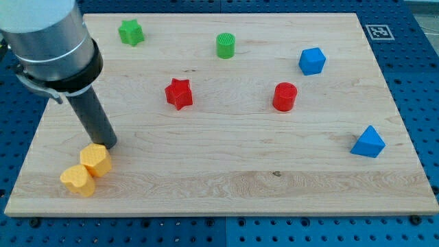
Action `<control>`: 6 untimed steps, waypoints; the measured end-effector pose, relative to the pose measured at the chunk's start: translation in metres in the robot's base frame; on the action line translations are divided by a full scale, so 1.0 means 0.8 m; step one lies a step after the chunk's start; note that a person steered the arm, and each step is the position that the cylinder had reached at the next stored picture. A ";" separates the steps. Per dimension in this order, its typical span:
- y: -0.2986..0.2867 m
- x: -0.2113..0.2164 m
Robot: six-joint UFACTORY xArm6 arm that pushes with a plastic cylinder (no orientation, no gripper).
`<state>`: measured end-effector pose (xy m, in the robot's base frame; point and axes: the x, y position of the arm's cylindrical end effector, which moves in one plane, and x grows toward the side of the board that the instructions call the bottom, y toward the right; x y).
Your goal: Move the yellow hexagon above the yellow heart
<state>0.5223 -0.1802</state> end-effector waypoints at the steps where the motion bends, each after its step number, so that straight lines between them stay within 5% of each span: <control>1: 0.023 0.000; 6: 0.030 0.039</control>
<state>0.5537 -0.1561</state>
